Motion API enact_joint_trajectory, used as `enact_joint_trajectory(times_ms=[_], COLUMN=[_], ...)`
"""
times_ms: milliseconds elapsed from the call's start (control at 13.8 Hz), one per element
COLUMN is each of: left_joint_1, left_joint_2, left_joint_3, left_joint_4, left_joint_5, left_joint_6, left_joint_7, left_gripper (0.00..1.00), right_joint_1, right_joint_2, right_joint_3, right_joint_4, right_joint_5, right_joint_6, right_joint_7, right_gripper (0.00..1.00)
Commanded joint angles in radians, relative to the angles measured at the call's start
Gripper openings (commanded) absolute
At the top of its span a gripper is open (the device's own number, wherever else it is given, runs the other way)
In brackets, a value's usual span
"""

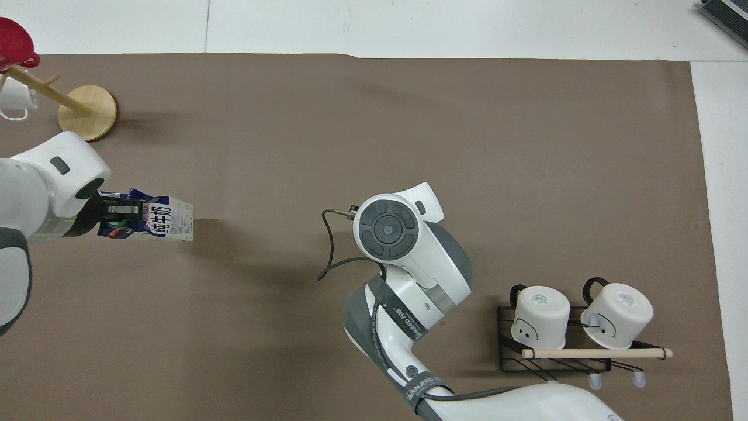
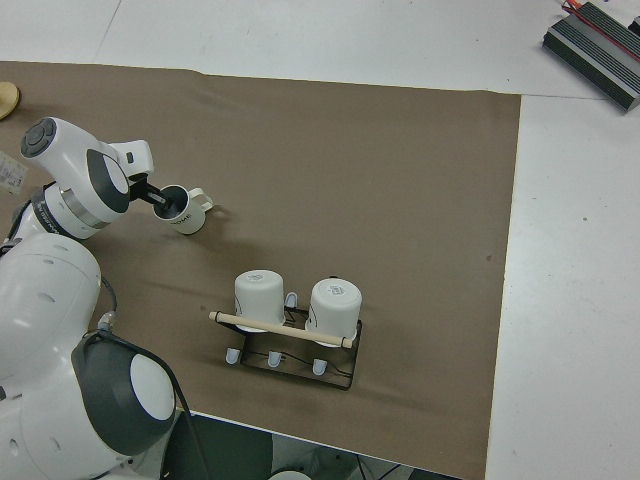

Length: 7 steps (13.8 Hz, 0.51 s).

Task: Place cup and milk on table

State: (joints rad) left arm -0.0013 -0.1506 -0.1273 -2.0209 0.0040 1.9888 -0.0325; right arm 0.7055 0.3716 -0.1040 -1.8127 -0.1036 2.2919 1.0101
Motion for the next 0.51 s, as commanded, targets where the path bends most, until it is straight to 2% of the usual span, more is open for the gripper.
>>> enact_joint_trajectory(times_ms=[0, 145, 436], left_joint_1=[-0.029, -0.046, -0.121], left_joint_2=[0.016, 0.014, 0.022], left_joint_3=[0.012, 0.011, 0.012], left_joint_4=[0.027, 0.03, 0.057], left_joint_5=[0.001, 0.001, 0.001], left_joint_6=[-0.025, -0.027, -0.038], left_joint_7=[-0.021, -0.052, -0.13], left_gripper=[0.41, 0.41, 0.41], right_joint_1=[0.002, -0.012, -0.109], right_joint_2=[0.001, -0.057, -0.242], right_joint_3=[-0.008, -0.014, -0.014], right_joint_4=[0.009, 0.007, 0.007], right_joint_5=[-0.036, -0.038, 0.057], right_joint_6=[-0.003, -0.018, -0.216], right_joint_7=[0.027, -0.005, -0.243], right_gripper=[1.0, 1.0, 1.0])
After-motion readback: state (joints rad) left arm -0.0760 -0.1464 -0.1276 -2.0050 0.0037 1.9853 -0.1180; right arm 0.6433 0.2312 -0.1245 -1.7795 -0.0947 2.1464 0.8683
